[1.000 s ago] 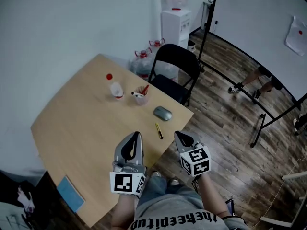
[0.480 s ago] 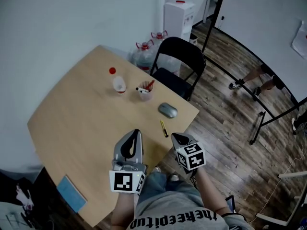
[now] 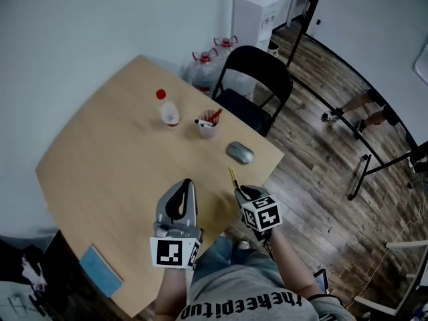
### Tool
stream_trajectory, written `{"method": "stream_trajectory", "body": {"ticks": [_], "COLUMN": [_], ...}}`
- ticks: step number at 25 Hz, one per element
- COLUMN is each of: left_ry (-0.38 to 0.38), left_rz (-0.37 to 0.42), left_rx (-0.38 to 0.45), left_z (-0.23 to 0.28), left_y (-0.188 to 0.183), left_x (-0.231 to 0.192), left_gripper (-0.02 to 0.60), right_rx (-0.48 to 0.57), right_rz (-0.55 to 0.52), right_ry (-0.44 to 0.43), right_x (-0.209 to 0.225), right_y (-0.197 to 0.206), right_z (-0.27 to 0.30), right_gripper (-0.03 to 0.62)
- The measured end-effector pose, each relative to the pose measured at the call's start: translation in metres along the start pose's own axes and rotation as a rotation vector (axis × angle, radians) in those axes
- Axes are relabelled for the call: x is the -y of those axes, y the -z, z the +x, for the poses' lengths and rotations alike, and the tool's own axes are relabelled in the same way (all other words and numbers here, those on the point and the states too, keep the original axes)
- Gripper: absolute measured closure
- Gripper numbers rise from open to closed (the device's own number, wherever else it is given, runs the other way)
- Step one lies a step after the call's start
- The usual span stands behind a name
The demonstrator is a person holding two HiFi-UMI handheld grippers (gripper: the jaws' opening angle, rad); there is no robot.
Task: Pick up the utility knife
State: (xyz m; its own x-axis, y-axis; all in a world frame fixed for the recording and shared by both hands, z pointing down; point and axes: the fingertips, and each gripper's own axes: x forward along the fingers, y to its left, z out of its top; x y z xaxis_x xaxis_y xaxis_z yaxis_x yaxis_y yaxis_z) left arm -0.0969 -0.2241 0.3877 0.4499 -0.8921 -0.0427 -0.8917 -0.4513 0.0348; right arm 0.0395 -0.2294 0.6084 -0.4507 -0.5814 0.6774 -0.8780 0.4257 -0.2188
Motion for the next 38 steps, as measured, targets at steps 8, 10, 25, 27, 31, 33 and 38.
{"method": "stream_trajectory", "body": {"ticks": [8, 10, 25, 27, 31, 33, 38], "left_ry": [0.001, -0.002, -0.027, -0.030, -0.034, -0.036, -0.034], "left_rz": [-0.012, -0.016, -0.023, -0.024, -0.026, -0.026, -0.025], "left_rx": [-0.019, -0.022, -0.051, -0.054, -0.058, -0.058, -0.059], "left_z": [0.003, 0.004, 0.006, 0.006, 0.006, 0.007, 0.008], "left_y": [0.008, 0.009, 0.019, 0.020, 0.022, 0.022, 0.022], "left_x": [-0.012, -0.015, -0.035, -0.037, -0.041, -0.042, -0.041], "left_gripper": [0.561, 0.561, 0.561, 0.561, 0.561, 0.561, 0.561], "right_rx": [-0.062, -0.076, -0.181, -0.195, -0.198, -0.199, -0.190], "right_rz": [0.005, 0.004, -0.006, -0.020, -0.051, -0.052, -0.054], "right_ry": [0.012, 0.016, 0.101, 0.114, 0.154, 0.157, 0.158], "right_x": [0.001, 0.002, 0.018, 0.019, 0.023, 0.023, 0.024], "right_y": [0.011, 0.014, 0.033, 0.037, 0.038, 0.038, 0.038], "right_z": [0.022, 0.027, 0.056, 0.058, 0.060, 0.060, 0.059], "right_gripper": [0.462, 0.440, 0.405, 0.405, 0.442, 0.442, 0.459]}}
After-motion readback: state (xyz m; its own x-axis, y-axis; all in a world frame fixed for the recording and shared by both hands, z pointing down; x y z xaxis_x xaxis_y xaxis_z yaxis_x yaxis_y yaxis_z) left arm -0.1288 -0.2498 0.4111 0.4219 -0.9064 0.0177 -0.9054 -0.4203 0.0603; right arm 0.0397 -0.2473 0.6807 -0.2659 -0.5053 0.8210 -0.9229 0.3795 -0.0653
